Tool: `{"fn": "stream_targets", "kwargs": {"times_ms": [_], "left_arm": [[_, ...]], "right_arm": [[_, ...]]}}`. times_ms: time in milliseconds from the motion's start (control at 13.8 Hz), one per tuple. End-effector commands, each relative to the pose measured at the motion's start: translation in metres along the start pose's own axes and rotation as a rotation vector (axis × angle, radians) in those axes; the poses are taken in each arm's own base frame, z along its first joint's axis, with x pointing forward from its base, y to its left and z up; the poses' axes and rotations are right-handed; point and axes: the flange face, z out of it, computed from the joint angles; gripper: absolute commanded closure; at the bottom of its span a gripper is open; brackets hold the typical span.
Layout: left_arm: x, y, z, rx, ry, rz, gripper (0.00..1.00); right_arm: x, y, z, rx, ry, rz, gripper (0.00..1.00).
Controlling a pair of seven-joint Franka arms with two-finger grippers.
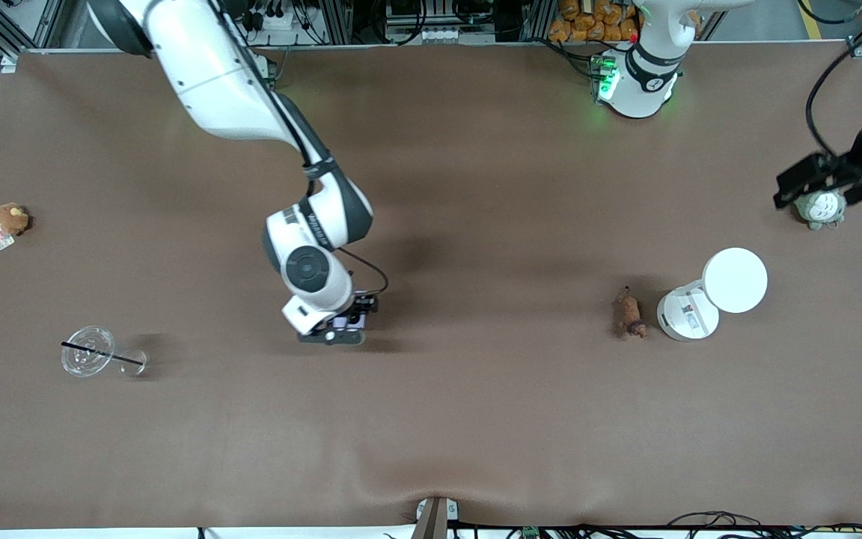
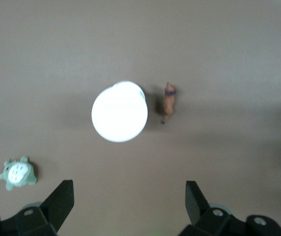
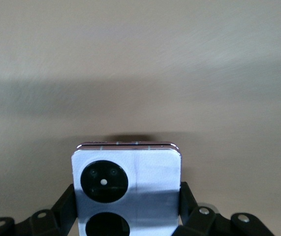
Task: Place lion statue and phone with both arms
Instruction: 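Open and raise the left gripper while the right gripper lifts the phone, then carry the phone with the right gripper toward the glass beaker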
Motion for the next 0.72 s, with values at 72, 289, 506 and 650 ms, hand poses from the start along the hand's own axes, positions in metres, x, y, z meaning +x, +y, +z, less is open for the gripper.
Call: {"fn": "stream_targets", "kwargs": {"times_ms": [72, 289, 506, 650], "left_arm": [[-0.051, -0.002, -0.028, -0.023, -0.011, 0.016, 0.00], [-0.048, -0.017, -0.029, -0.026, -0.002, 0.055, 0.00], [-0.024, -0.019, -0.016, -0.024, -0.011, 0.081, 0.00], [-0.012, -0.022, -0.006, -0.021, -0.006, 0.077, 0.00]], "right_arm": [[0.020, 0.072, -0.052, 0.004, -0.050, 0.091, 0.92], [0.024, 0.142, -0.046, 0.000, -0.109, 0.098, 0.92], [0.022, 0.221, -0.027, 0.016, -0.151, 0.034, 0.92], [0.019, 0.260, -0.008, 0.030, -0.138, -0.018, 0.92]]}}
